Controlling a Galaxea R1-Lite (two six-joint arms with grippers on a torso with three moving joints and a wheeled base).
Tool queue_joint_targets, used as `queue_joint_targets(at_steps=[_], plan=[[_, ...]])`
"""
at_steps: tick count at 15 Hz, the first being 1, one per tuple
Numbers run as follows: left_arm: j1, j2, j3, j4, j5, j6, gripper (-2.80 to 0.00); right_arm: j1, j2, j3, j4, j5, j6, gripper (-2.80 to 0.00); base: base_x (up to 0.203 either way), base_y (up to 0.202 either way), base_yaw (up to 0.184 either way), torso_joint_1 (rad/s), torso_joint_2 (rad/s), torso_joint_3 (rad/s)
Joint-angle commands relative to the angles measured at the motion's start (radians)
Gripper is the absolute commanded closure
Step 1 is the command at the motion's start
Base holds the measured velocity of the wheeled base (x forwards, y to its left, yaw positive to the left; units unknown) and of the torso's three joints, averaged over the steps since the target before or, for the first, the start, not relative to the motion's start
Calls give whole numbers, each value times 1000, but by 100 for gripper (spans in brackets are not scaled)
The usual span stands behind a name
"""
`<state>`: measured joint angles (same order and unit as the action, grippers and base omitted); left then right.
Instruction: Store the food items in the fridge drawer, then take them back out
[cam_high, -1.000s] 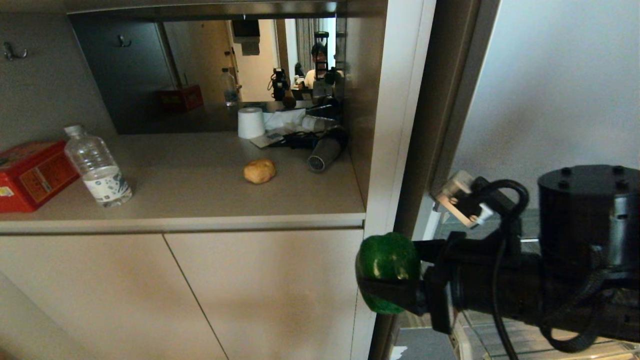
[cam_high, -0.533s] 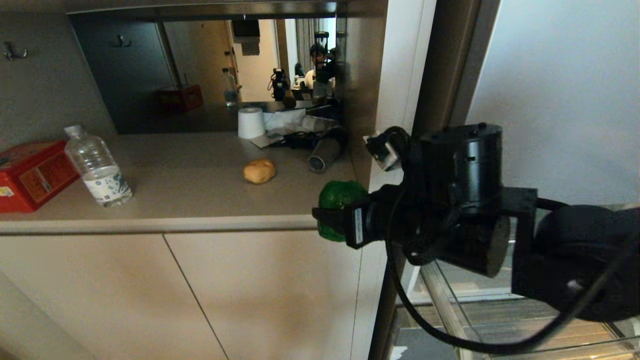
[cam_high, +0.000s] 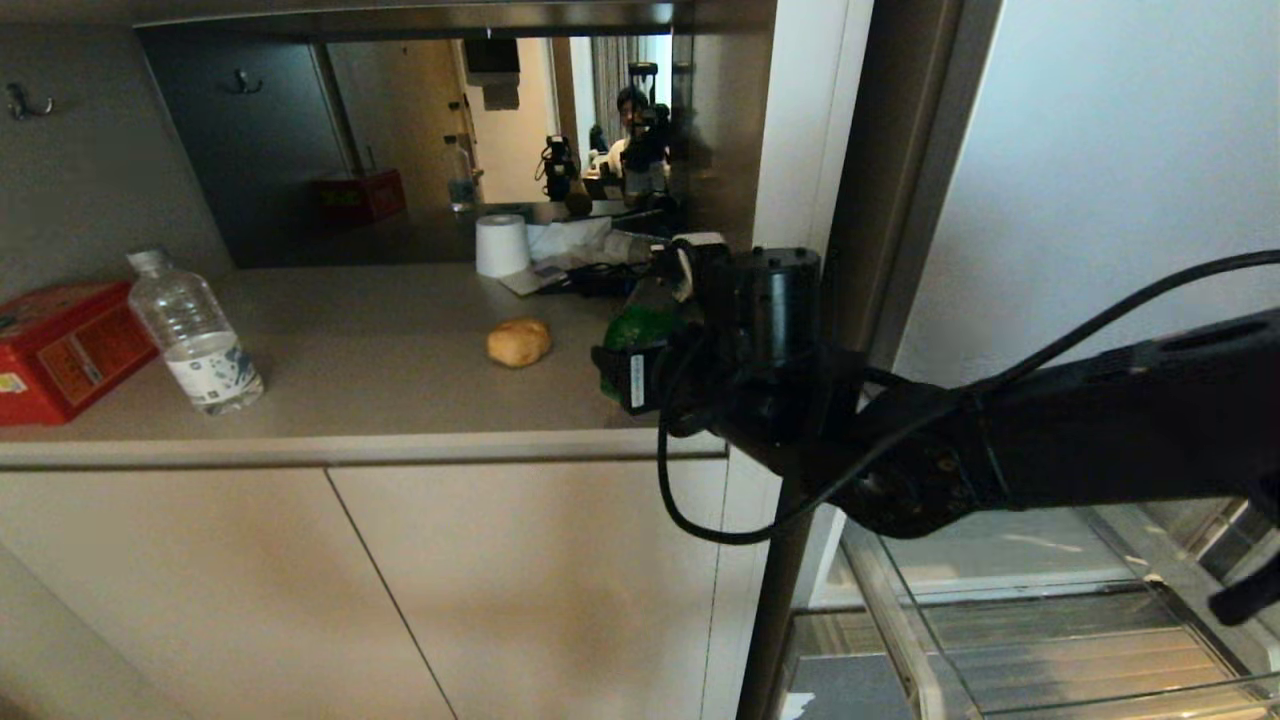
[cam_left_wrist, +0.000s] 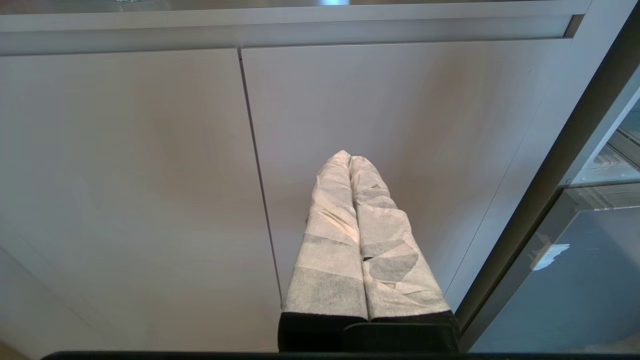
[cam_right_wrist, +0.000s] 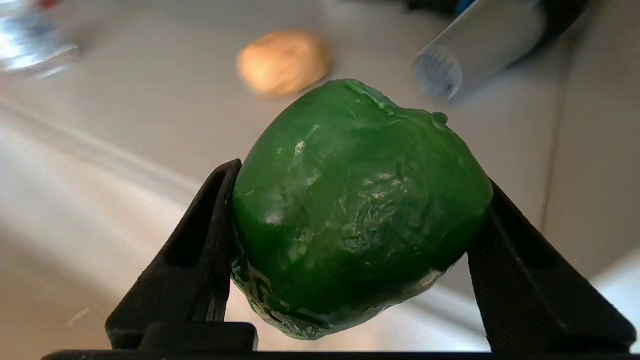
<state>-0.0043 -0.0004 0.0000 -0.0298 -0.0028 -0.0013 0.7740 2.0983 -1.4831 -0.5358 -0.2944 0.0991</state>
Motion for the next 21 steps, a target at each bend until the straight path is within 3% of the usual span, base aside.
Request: queue_joint_targets(at_steps=[1,6,12,21], plan=[[0,0,11,-1,0,0,0,-1,140,-104,-46,-39,-34,0,0,0,0,0,0,0],[0,0,11,-1,0,0,0,-5,293,-261,-226,-57,-115,0,0,0,0,0,0,0],[0,0,11,-1,0,0,0,-43,400,-417,-233,-55,-120,0,0,0,0,0,0,0],[0,0,11,-1,0,0,0,-76,445,-460,-217,-46,-118,0,0,0,0,0,0,0]])
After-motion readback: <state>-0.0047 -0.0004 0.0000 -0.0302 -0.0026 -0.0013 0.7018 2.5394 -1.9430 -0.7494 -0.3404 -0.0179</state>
